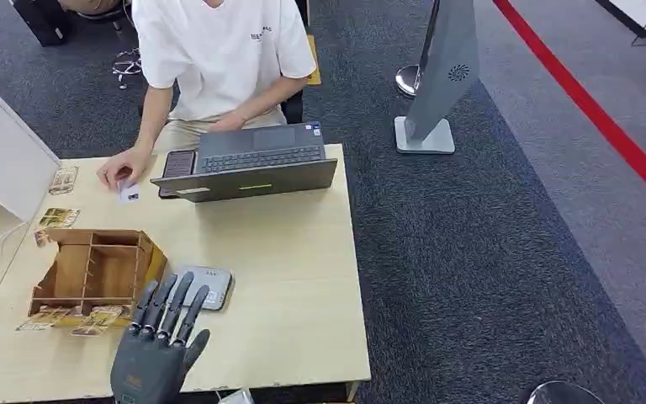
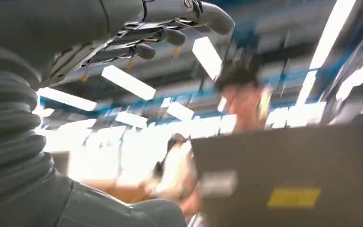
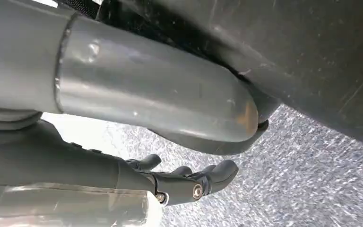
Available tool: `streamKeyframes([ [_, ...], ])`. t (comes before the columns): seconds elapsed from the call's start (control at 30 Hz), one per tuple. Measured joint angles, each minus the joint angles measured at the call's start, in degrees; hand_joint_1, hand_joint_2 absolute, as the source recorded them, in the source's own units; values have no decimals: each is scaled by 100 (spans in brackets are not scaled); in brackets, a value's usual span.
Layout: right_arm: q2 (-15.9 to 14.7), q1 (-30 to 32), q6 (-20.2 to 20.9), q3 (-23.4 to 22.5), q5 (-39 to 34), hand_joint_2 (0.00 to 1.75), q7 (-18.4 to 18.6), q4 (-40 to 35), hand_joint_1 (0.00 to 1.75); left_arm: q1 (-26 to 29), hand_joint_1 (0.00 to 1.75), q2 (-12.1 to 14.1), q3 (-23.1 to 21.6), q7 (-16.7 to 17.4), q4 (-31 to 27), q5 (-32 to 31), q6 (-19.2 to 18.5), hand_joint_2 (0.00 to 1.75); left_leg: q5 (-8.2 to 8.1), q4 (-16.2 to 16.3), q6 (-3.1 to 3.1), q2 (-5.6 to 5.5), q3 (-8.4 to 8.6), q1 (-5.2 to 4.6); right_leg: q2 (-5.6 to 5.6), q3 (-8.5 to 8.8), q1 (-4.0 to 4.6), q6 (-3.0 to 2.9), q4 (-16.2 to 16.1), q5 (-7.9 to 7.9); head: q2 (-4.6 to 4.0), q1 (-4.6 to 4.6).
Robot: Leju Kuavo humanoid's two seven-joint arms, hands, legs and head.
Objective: Pass the card to the sensor for recognition and then transmit it.
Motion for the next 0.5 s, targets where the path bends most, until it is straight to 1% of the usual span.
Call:
streamKeyframes([
  [0.03,0,0,26,0,7,0,-22,0,0,32,0,-2,328,-289,229,253,4,175,1,0,-2,1,-1,2,1,-2,2,-1,0,1,0,2],
  [0.1,0,6,39,-2,22,0,-50,0,0,63,0,-52,870,-1085,598,491,15,175,8,0,-9,0,1,3,1,-3,2,-4,2,3,0,-2],
  [0.17,0,4,39,-2,44,0,-48,0,0,69,0,-189,1375,-1598,861,474,15,175,11,0,-10,-5,1,3,-2,0,2,-4,3,3,0,-4],
  [0.2,0,4,37,-4,48,0,-48,0,0,98,0,-319,1657,-1808,998,434,15,175,11,0,-11,-5,0,3,-1,1,3,-4,3,3,0,-4],
  [0.23,0,5,37,-7,50,0,-48,0,0,121,0,-379,1755,-1907,1057,415,15,175,11,0,-10,-5,0,3,-1,0,2,-3,3,4,0,-2],
  [0.27,0,6,37,-11,50,0,-48,0,0,155,0,-525,2052,-2072,1153,379,15,175,10,0,-10,-4,-1,2,0,0,2,-3,3,4,0,-4],
  [0.3,0,4,37,-15,55,0,-48,0,0,160,0,-619,2234,-2174,1245,342,17,175,10,0,-10,-4,-1,1,0,0,2,-3,2,4,0,0],
  [0.33,0,4,39,-20,65,0,-48,0,0,162,0,-702,2418,-2207,1325,336,17,175,10,0,-10,-5,-1,1,0,0,1,-3,2,4,0,-2],
  [0.47,0,3,61,-74,103,0,-57,0,0,115,0,-949,3167,-2538,1564,364,17,175,8,1,-8,-5,-2,0,-2,0,0,-2,0,4,0,-2],
  [0.5,0,2,61,-92,109,0,-57,0,0,89,0,-1008,3432,-2658,1628,395,17,175,8,1,-8,-5,-2,1,-3,-1,1,-3,0,4,0,-2],
])
